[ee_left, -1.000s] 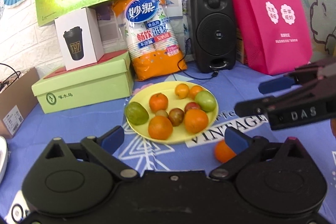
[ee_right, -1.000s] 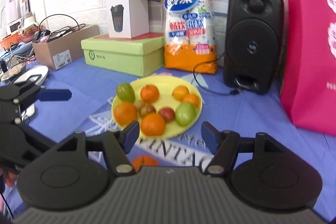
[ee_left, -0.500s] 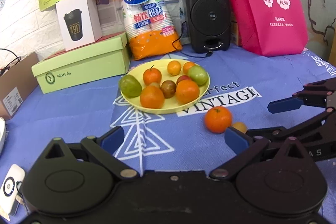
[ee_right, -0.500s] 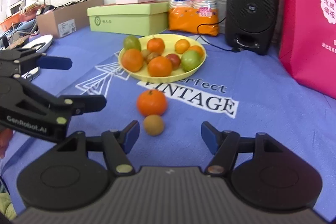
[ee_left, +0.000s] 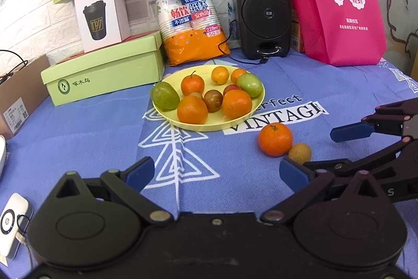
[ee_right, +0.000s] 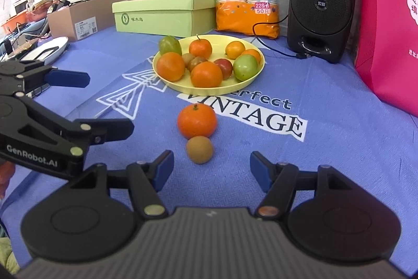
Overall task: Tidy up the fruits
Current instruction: 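Move both tools back toward the remaining orange and kiwi on the cloth, then grasp the orange with the left tool while the right tool grasps a kiwi, then carry the orange and kiwi onto the yellow plate and open both tools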
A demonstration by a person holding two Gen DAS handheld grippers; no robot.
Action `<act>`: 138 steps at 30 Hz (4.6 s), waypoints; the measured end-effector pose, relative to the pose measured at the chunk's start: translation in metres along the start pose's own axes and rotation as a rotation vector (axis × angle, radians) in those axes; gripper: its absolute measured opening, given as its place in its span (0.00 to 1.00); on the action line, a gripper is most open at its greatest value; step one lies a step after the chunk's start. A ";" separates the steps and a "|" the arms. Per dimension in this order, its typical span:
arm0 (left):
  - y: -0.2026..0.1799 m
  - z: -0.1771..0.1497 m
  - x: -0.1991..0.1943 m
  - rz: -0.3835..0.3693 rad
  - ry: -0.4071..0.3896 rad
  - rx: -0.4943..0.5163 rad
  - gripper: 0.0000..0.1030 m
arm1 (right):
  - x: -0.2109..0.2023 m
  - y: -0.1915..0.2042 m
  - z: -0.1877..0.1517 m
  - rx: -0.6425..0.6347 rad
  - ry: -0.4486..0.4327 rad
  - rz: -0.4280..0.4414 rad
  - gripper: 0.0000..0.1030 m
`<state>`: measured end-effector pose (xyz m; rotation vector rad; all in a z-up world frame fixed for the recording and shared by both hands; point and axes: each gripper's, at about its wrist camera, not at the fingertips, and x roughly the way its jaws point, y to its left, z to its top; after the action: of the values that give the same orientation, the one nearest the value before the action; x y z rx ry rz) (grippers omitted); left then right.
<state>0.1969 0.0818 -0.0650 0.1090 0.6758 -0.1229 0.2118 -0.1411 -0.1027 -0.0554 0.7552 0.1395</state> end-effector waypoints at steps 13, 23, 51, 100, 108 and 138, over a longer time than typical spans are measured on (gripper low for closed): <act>0.007 -0.005 -0.002 0.024 0.008 -0.021 1.00 | 0.012 0.009 0.000 -0.017 0.020 0.004 0.61; 0.015 -0.011 0.001 0.033 0.023 -0.043 1.00 | 0.024 0.012 0.002 -0.020 0.038 -0.003 0.59; -0.046 0.006 0.028 -0.074 -0.004 0.069 1.00 | -0.020 -0.035 -0.026 0.035 0.035 -0.057 0.24; -0.023 0.031 0.038 -0.085 0.001 -0.001 0.38 | -0.028 -0.018 -0.003 0.032 -0.012 -0.005 0.24; 0.006 0.070 0.033 -0.024 -0.050 0.035 0.39 | -0.025 -0.011 0.051 -0.020 -0.081 0.004 0.24; 0.053 0.109 0.147 0.051 0.032 0.025 0.40 | 0.115 -0.023 0.151 -0.045 -0.021 0.000 0.24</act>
<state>0.3854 0.1070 -0.0702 0.1522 0.7030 -0.0804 0.4005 -0.1366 -0.0713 -0.0965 0.7313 0.1571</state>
